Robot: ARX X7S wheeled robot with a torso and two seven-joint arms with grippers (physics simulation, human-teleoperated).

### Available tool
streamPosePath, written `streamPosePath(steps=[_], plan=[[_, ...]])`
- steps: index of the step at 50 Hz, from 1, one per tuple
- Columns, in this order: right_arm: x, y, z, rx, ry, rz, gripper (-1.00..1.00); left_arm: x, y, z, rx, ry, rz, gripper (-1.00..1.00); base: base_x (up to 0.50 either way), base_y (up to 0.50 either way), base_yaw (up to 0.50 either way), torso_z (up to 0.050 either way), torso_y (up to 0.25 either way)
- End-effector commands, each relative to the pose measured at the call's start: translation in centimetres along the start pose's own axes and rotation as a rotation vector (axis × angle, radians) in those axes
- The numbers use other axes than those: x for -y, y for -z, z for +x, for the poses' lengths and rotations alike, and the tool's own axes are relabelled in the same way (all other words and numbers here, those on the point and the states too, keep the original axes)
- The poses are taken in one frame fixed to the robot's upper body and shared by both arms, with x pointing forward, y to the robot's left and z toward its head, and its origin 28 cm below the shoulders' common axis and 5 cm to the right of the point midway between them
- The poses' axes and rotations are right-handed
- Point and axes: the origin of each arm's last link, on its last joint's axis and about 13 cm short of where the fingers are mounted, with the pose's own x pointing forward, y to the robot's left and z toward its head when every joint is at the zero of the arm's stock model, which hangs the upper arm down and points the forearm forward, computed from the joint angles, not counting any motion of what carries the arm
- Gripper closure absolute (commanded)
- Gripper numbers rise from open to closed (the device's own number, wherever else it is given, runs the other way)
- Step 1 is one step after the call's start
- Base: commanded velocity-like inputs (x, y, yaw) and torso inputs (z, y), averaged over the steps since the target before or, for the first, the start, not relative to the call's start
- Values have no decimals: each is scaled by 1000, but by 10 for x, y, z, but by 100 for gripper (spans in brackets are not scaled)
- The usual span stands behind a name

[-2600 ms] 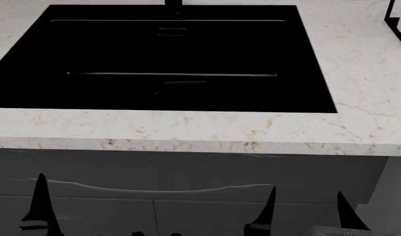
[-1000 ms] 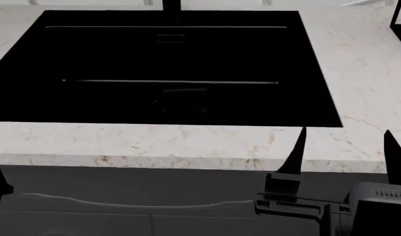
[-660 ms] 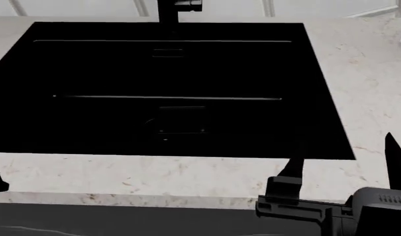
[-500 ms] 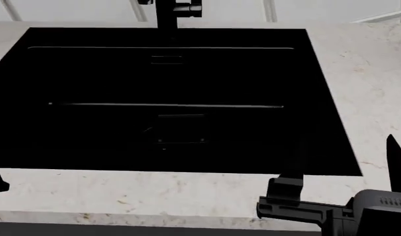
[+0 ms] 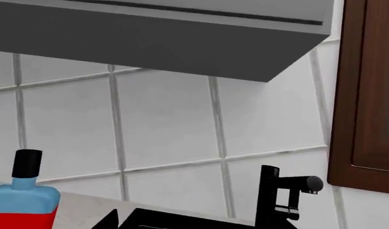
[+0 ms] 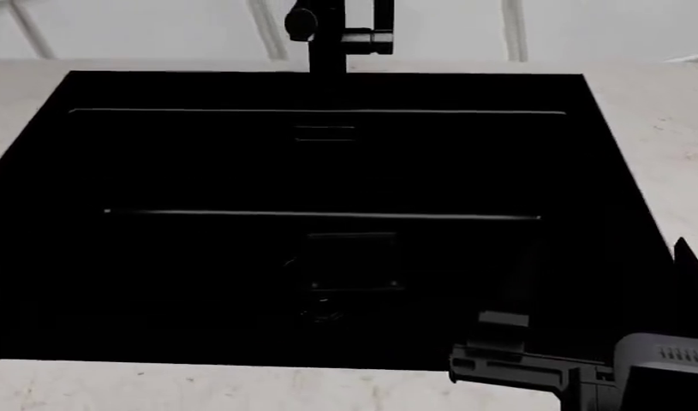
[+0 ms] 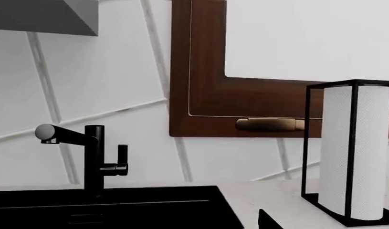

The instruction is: Turn the sink spout to the right.

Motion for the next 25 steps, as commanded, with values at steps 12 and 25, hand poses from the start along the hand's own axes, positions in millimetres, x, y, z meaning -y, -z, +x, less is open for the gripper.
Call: streamPosePath(steps=[12, 25], plan=[[1, 4, -1, -8, 8, 4, -100, 0, 1, 0, -10, 7, 8, -100, 191, 254, 0, 0, 0], [1, 6, -1, -29, 5, 9, -100, 2, 2, 1, -18, 13, 18, -100, 191, 9, 0, 0, 0]])
